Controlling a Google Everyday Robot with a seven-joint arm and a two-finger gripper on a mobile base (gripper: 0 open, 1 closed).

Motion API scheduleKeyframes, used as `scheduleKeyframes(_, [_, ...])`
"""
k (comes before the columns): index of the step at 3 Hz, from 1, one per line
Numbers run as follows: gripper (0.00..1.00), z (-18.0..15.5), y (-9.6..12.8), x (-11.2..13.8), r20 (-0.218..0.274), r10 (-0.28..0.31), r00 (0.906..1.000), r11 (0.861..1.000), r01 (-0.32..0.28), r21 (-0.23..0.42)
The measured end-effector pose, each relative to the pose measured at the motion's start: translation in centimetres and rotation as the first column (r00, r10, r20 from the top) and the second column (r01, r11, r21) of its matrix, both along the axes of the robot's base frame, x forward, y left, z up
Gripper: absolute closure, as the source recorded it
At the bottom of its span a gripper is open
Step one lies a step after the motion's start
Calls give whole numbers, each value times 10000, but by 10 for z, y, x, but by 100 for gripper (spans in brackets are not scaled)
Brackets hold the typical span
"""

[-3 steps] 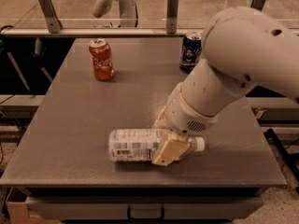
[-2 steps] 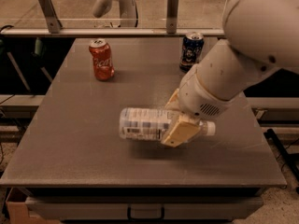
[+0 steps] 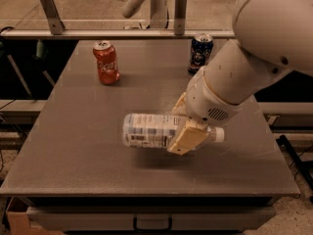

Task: Move blue plastic bottle near coke can

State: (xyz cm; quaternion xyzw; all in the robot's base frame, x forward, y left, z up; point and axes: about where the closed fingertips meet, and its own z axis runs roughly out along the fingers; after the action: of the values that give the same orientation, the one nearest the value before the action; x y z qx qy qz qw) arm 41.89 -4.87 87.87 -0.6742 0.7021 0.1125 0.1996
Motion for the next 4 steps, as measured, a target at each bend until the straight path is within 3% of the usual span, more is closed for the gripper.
scheduleKeyframes(1, [100,13,9,31,700,271,9972,9995,-281,135])
scheduleKeyframes(3, [100,46,49,147,2207,1244,9674,9901,-1356,364])
scheduleKeyframes(4, [100,37,72,187,2405,1346,9613,9879,-1491,433])
